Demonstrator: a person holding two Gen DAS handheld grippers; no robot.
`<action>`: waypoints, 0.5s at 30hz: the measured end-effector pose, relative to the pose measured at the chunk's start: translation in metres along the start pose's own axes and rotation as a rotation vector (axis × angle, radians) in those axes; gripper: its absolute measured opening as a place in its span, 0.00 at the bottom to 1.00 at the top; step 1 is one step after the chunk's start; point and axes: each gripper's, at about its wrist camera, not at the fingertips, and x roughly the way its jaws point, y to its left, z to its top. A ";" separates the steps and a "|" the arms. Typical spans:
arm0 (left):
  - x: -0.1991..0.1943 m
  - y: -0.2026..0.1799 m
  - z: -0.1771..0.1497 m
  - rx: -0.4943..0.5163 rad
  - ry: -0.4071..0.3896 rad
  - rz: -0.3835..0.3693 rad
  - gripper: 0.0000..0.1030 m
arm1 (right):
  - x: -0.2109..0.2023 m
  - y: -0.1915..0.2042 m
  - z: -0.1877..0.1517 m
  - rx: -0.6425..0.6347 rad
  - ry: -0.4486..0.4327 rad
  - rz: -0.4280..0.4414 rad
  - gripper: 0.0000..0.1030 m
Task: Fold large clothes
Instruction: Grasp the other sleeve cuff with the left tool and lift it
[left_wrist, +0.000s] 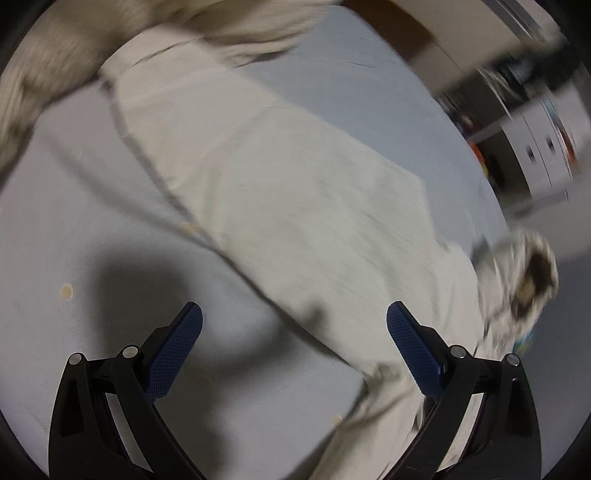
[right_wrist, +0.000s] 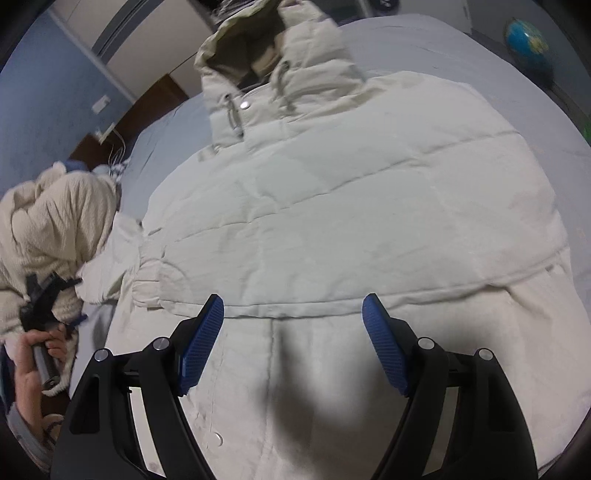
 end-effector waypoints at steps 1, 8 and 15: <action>0.003 0.010 0.005 -0.042 0.002 -0.018 0.93 | -0.003 -0.005 -0.001 0.016 -0.007 0.007 0.72; 0.013 0.032 0.025 -0.130 -0.028 -0.105 0.75 | -0.006 -0.011 -0.007 0.045 -0.014 0.009 0.72; 0.028 0.052 0.040 -0.183 -0.073 -0.057 0.75 | -0.005 -0.014 -0.010 0.064 -0.004 -0.004 0.72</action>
